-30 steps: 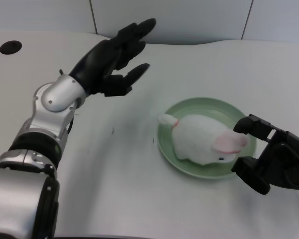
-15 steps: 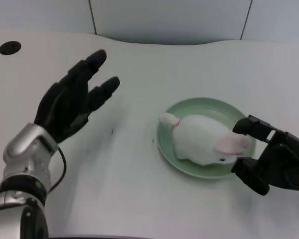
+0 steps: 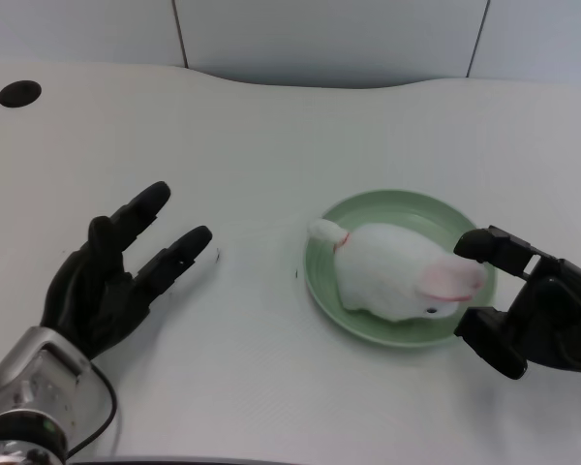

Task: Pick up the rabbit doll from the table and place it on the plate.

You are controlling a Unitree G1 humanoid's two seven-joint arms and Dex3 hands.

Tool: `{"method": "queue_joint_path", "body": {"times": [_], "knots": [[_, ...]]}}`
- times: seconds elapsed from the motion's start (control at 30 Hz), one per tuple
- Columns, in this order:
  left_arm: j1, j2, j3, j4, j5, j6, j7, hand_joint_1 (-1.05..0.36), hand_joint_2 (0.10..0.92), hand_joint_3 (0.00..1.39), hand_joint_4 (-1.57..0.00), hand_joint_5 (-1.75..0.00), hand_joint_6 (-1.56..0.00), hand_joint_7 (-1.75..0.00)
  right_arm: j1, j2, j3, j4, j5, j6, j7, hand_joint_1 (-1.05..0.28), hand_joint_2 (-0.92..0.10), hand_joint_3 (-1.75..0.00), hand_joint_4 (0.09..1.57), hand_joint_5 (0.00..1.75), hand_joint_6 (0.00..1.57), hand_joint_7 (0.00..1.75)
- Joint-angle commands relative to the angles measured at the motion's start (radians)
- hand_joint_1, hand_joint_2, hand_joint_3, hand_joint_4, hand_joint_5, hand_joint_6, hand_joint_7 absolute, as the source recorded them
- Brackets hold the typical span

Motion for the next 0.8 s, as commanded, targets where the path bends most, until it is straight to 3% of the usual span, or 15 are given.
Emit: {"method": "queue_joint_path", "body": {"times": [0.03,0.2,0.57,0.67,0.8], "knots": [[0.022,0.035,0.015,-0.005,-0.01,0.005,0.015,-1.05,0.921,0.75,-0.23,-0.6,-0.27,-0.02,-0.005,-0.023,-0.012,0.014,0.004,0.005,-0.007,-0.7,-0.92,-0.13,0.91,1.69,0.81,1.12],[0.02,0.037,0.014,-0.006,-0.004,-0.008,0.004,-1.05,0.921,0.69,-0.25,-0.67,-0.31,-0.03,-0.004,-0.027,-0.016,0.017,0.0,-0.005,-0.009,-0.69,-0.92,-0.16,0.9,1.68,0.81,1.13],[0.02,0.037,0.014,-0.005,-0.004,-0.009,0.004,-1.05,0.921,0.68,-0.26,-0.67,-0.32,-0.02,-0.004,-0.026,-0.017,0.018,-0.002,-0.005,-0.009,-0.69,-0.92,-0.17,0.9,1.68,0.8,1.14],[0.018,0.053,0.017,-0.008,-0.005,-0.015,-0.001,-1.04,0.921,0.67,-0.28,-0.69,-0.34,-0.03,-0.001,-0.028,-0.025,0.019,0.003,-0.008,-0.023,-0.7,-0.92,-0.13,0.88,1.73,0.81,1.18],[0.008,0.057,0.026,-0.001,-0.025,0.048,-0.039,-1.04,0.921,0.64,-0.28,-0.72,-0.37,-0.03,0.001,-0.029,-0.025,0.021,0.001,-0.008,-0.015,-0.7,-0.92,-0.14,0.87,1.75,0.79,1.18]]}}
